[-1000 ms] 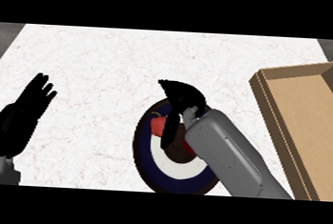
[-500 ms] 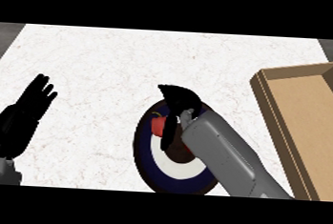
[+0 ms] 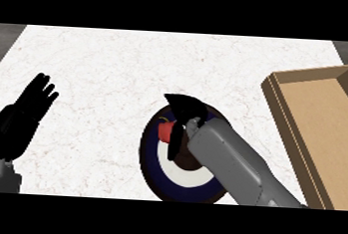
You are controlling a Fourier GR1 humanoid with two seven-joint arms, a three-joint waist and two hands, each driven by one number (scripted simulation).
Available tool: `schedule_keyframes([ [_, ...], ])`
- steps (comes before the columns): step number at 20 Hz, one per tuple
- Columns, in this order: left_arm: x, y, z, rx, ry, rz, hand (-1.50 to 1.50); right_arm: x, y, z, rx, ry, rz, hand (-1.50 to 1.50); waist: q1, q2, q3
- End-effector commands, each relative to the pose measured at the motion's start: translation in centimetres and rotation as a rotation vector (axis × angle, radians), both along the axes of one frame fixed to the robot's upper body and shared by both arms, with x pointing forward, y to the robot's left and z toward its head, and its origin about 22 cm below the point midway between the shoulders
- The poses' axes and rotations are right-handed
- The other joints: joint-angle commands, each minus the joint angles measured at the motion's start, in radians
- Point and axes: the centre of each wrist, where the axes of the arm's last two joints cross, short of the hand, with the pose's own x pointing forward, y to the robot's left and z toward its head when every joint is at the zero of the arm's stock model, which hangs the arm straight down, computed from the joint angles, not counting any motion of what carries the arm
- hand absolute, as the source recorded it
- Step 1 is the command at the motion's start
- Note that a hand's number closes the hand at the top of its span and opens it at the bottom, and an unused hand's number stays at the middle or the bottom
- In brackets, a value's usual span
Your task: Pick the bell pepper from the plate and place it in the cardboard box
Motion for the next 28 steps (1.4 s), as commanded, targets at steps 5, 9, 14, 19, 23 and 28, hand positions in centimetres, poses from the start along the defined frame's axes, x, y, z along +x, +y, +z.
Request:
schedule_keyframes([
  [5, -0.9, -1.6, -0.8, -0.011, 0.01, 0.011, 0.0, -0.1, 0.5, -0.2, -0.02, 0.016, -0.014, -1.5, 0.001, 0.0, 0.0],
  [9, 0.1, -0.7, 0.8, 0.005, -0.007, 0.009, 0.0, 0.3, -0.5, -2.4, -0.007, -0.007, -0.027, 1.5, 0.001, 0.001, 0.0],
  [14, -2.6, 1.1, 0.7, -0.006, -0.002, -0.003, 0.0, -0.8, -0.4, -2.1, 0.047, -0.104, 0.05, 1.5, -0.003, -0.002, 0.0],
  [19, -0.8, 0.7, -0.6, -0.003, -0.007, -0.012, 0.0, -0.3, 0.2, -2.2, 0.042, -0.109, 0.063, 1.5, 0.002, 0.0, 0.0],
  [23, -1.3, 0.3, 0.1, -0.018, 0.006, 0.014, 0.0, 2.5, -5.3, -3.3, -0.085, -0.179, -0.191, 1.5, -0.006, -0.001, 0.0],
  [28, -1.1, -0.4, 0.1, 0.009, -0.007, 0.02, 0.0, 3.4, -11.1, -3.0, -0.201, -0.256, -0.427, 1.5, -0.023, -0.006, 0.0],
])
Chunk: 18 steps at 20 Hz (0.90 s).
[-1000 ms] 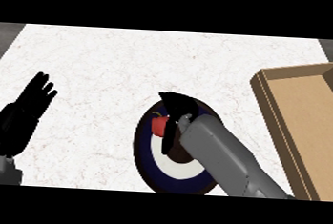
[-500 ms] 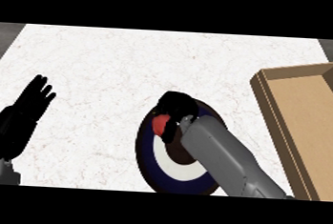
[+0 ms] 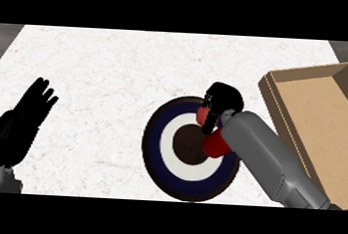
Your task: Pick the bell pepper from the plate and place it in the cardboard box
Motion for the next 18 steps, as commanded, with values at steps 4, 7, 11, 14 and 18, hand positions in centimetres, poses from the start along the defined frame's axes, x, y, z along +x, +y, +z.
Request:
schedule_keyframes([
  [4, 0.0, 1.1, 0.2, -0.01, 0.005, -0.002, 0.0, 0.5, -4.2, -0.2, -0.146, -0.134, -0.185, 1.5, 0.001, 0.001, 0.0],
  [7, -0.9, 1.1, 0.7, -0.014, 0.003, -0.013, 0.0, 0.4, -1.0, 3.8, -0.145, -0.216, -0.197, 1.5, 0.004, -0.003, 0.0],
  [11, -1.5, 0.3, -0.2, -0.014, 0.011, 0.01, 0.0, -0.9, -1.0, 8.2, -0.159, -0.366, -0.172, 1.5, -0.009, -0.01, 0.0],
  [14, -0.3, 0.7, 0.0, -0.003, 0.024, 0.002, 0.0, -2.8, 1.3, 10.4, -0.162, -0.464, -0.141, 1.5, -0.011, -0.007, -0.001],
  [18, -0.4, 1.0, 0.6, 0.001, 0.013, 0.002, 0.0, -3.7, 1.8, 17.6, -0.189, -0.618, -0.216, 1.5, -0.015, -0.013, -0.001],
])
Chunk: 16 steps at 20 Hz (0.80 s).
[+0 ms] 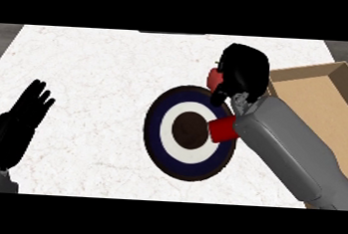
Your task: Pick the bell pepper from the plate and place it in the cardboard box
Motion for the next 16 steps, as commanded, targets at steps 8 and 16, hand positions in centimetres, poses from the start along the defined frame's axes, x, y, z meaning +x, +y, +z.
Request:
schedule_keyframes([
  [8, 0.4, 0.0, 0.3, 0.009, 0.002, -0.005, 0.0, -1.8, -2.5, 9.3, -0.029, -0.279, -0.333, 1.5, -0.004, 0.001, 0.0],
  [16, -0.5, -1.2, -1.0, -0.001, -0.004, -0.013, 0.0, -2.4, -9.1, 11.3, -0.065, -0.287, -0.427, 1.5, 0.004, 0.004, 0.0],
])
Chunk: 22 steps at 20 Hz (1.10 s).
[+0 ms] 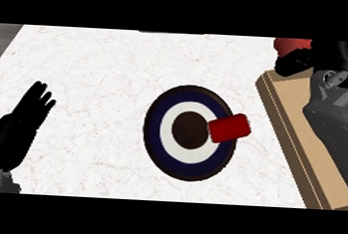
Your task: Pick the bell pepper from the plate and place it in the cardboard box
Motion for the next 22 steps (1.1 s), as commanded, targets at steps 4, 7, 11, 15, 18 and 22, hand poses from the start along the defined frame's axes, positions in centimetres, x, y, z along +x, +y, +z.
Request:
schedule_keyframes([
  [4, -0.4, 1.3, 0.7, -0.005, -0.011, -0.009, 0.0, -0.7, -4.5, -0.7, -0.012, 0.13, -0.177, 1.5, 0.01, 0.003, 0.0],
  [7, 0.6, 0.3, 1.7, -0.001, -0.008, -0.022, 0.0, 1.0, -7.6, -2.2, -0.008, 0.071, -0.17, 1.5, 0.021, 0.009, 0.001],
  [11, 1.2, 0.4, 0.7, 0.011, -0.022, -0.015, 0.0, 0.3, -10.5, -2.7, 0.003, 0.091, -0.155, 1.5, 0.017, 0.008, 0.001],
  [15, -1.1, 2.0, 1.1, 0.004, -0.012, -0.029, 0.0, 0.7, -12.0, -5.3, 0.015, 0.113, -0.158, 1.5, 0.026, 0.008, 0.001],
  [18, -0.7, -0.2, -0.2, -0.009, -0.013, -0.027, 0.0, 0.7, -11.3, -7.9, 0.072, 0.129, -0.141, 1.5, 0.024, 0.008, 0.001],
  [22, 1.1, -0.3, -0.4, 0.008, -0.025, -0.015, 0.0, 0.9, -13.1, -13.0, 0.216, 0.259, -0.156, 1.5, 0.021, 0.012, 0.001],
])
